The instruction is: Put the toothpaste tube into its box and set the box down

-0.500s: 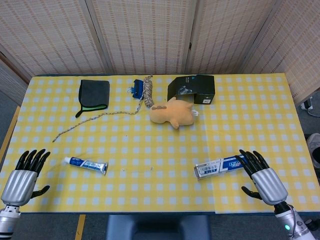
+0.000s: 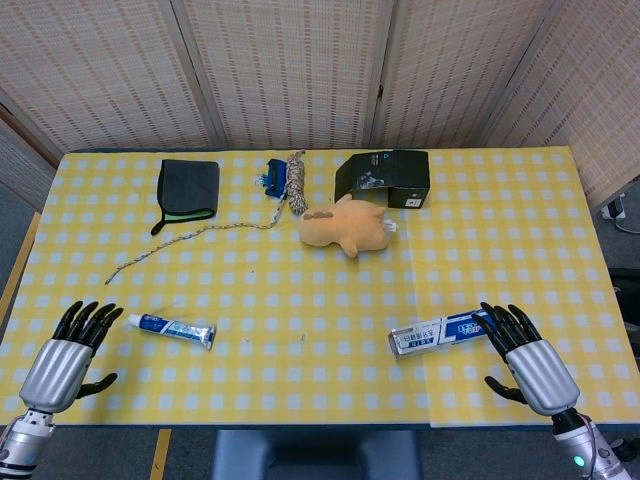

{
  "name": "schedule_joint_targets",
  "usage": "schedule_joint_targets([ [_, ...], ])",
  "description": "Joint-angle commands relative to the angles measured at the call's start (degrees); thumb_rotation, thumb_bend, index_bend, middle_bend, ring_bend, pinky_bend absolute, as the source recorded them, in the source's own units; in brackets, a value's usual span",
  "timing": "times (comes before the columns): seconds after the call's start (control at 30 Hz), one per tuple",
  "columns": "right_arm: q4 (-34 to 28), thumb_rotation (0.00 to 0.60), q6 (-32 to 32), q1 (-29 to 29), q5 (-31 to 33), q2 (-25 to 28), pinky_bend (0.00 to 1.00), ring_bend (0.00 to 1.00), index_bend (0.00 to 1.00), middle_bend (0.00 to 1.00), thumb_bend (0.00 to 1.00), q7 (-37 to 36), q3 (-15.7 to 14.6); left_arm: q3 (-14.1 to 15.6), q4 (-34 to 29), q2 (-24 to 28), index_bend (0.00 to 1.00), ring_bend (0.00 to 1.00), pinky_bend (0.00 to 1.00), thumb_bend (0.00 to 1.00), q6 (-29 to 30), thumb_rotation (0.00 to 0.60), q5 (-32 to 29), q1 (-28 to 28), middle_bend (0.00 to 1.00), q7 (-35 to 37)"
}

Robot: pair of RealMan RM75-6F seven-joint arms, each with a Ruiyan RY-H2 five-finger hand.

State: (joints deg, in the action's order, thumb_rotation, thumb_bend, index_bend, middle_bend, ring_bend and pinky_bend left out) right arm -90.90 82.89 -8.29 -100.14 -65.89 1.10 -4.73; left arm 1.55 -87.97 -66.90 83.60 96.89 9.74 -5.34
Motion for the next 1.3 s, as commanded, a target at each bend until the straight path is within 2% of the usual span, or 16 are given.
schedule_joint_targets([
  [0.03, 0.0, 0.6, -0.1, 0.0, 0.2, -0.3, 0.0, 0.0, 0.0, 0.0, 0.23, 0.4, 0.2, 0.1, 2.5, -1.9, 0.2, 0.4, 0.39, 0.15, -0.7, 0.6, 3.3, 2.6, 0.41, 2.0],
  [0.07, 0.1, 0.6, -0.2, 0.0, 0.4, -0.4, 0.0, 0.0, 0.0, 0.0, 0.23, 0.6, 0.2, 0.0, 2.6, -2.2, 0.22, 0.5, 0.52, 0.15, -1.1, 0.6, 3.7, 3.3, 0.51, 2.3],
  [0.13, 0.1, 0.6, -0.5, 0.0, 0.9, -0.6, 0.0, 0.0, 0.0, 0.0, 0.23, 0.9, 0.4, 0.0, 2.9, -2.6, 0.28, 0.66, 0.71, 0.15, -2.2, 0.6, 5.0, 4.7, 0.7, 3.1],
  [0.17, 0.1, 0.6, -0.7, -0.1, 1.1, -0.7, 0.0, 0.0, 0.0, 0.0, 0.23, 1.0, 0.5, -0.1, 3.3, -2.8, 0.35, 0.76, 0.79, 0.15, -2.6, 0.6, 5.5, 5.5, 0.81, 3.6],
  [0.27, 0.5, 0.6, -1.1, -0.5, 1.4, -1.2, 0.0, 0.0, 0.0, 0.0, 0.23, 0.9, 1.0, -0.8, 4.9, -4.0, 0.46, 0.92, 0.94, 0.15, -4.0, 0.6, 6.1, 7.6, 0.98, 3.9],
  [0.37, 0.9, 0.6, -1.7, -0.8, 2.3, -1.4, 0.0, 0.0, 0.0, 0.0, 0.23, 0.5, 1.4, -1.4, 5.5, -5.2, 0.44, 1.0, 1.0, 0.15, -6.3, 0.6, 5.0, 9.3, 1.0, 4.5],
  [0.53, 1.1, 0.6, -1.8, -1.2, 3.0, -1.5, 0.0, 0.0, 0.0, 0.0, 0.23, 0.0, 2.2, -1.1, 3.7, -5.0, 0.43, 1.0, 1.0, 0.15, -15.3, 0.6, 1.1, 13.1, 1.0, 7.2],
  [0.7, 1.6, 0.6, -2.6, -1.7, 3.8, -1.9, 0.0, 0.0, 0.0, 0.0, 0.23, 0.0, 2.6, -1.9, 3.1, -5.7, 0.4, 1.0, 1.0, 0.15, -22.0, 0.6, -3.2, 15.9, 1.0, 4.7],
  [1.13, 1.6, 0.6, -3.1, -1.9, 5.1, -1.7, 0.0, 0.0, 0.0, 0.0, 0.23, -0.3, 3.0, -3.6, 5.9, -9.3, 0.39, 1.0, 1.0, 0.2, -28.5, 0.6, -9.8, 20.0, 1.0, -1.3],
  [1.3, 1.6, 0.6, -3.6, -2.0, 5.2, -1.8, 0.0, 0.0, 0.0, 0.0, 0.23, -0.1, 2.9, -3.8, 7.1, -10.5, 0.4, 1.0, 1.0, 0.25, -30.4, 0.6, -12.3, 21.1, 1.0, -6.3],
])
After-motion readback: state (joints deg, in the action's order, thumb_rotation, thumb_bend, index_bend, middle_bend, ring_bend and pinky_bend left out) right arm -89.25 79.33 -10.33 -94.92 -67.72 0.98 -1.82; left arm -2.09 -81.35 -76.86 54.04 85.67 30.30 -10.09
